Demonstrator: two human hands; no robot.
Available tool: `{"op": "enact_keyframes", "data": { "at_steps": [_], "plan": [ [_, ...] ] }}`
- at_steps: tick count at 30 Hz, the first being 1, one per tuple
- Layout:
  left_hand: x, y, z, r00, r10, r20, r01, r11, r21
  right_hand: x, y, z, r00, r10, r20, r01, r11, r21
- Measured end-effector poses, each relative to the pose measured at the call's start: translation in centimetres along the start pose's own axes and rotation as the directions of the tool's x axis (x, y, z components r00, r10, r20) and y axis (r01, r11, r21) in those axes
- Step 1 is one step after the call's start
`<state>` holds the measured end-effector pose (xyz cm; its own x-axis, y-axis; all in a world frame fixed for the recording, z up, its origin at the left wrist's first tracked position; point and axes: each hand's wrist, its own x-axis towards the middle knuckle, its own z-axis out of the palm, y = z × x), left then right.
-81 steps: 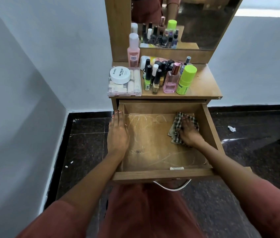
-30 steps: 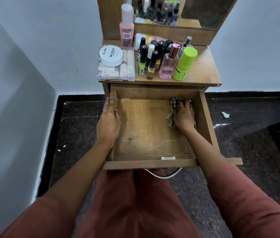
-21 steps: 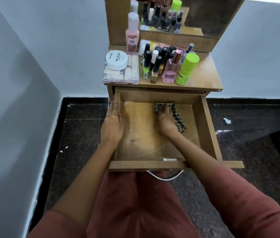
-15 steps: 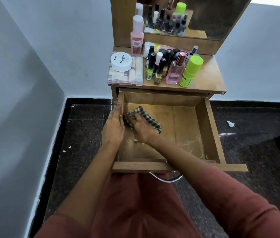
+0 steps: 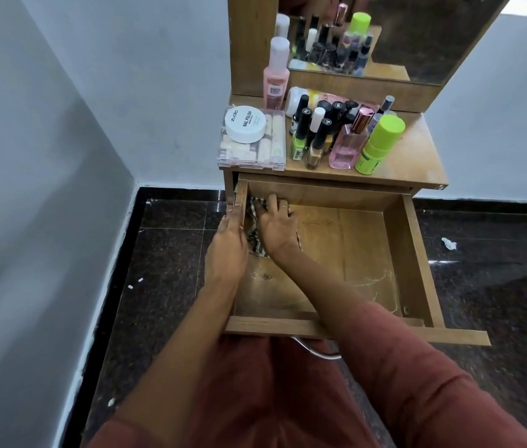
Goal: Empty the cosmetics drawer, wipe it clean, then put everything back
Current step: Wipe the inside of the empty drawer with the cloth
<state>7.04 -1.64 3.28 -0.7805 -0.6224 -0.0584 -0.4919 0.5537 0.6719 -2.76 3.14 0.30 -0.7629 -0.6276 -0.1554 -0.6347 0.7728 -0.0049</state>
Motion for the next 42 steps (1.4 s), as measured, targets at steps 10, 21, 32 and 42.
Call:
{"op": "enact_keyframes", "data": {
  "at_steps": [10,21,32,42],
  "plan": [
    [0.1,0.3,0.1,0.999,-0.035,-0.004,0.035,0.999,-0.019,-3.9,2.0,1.2,0.971,-0.233,0.059,0.235,0.972,-0.022],
    [-0.2,0.5,0.0,0.999,-0.035,-0.009,0.035,0.999,0.003,0.1,0.0,0.1,0.997,-0.045,-0.054,0.046,0.999,0.017],
    [-0.2,0.4,0.1,1.0,0.0,0.0,0.0,0.994,0.105,0.0,0.9,-0.2,0.995,-0.055,-0.077,0.057,0.998,0.021],
    [-0.3,0.3,0.2,1.0,-0.012,-0.011,0.013,0.999,0.042,-1.5,7.8,0.1,0.951,0.278,-0.138,-0.257,0.955,0.151]
  ]
}}
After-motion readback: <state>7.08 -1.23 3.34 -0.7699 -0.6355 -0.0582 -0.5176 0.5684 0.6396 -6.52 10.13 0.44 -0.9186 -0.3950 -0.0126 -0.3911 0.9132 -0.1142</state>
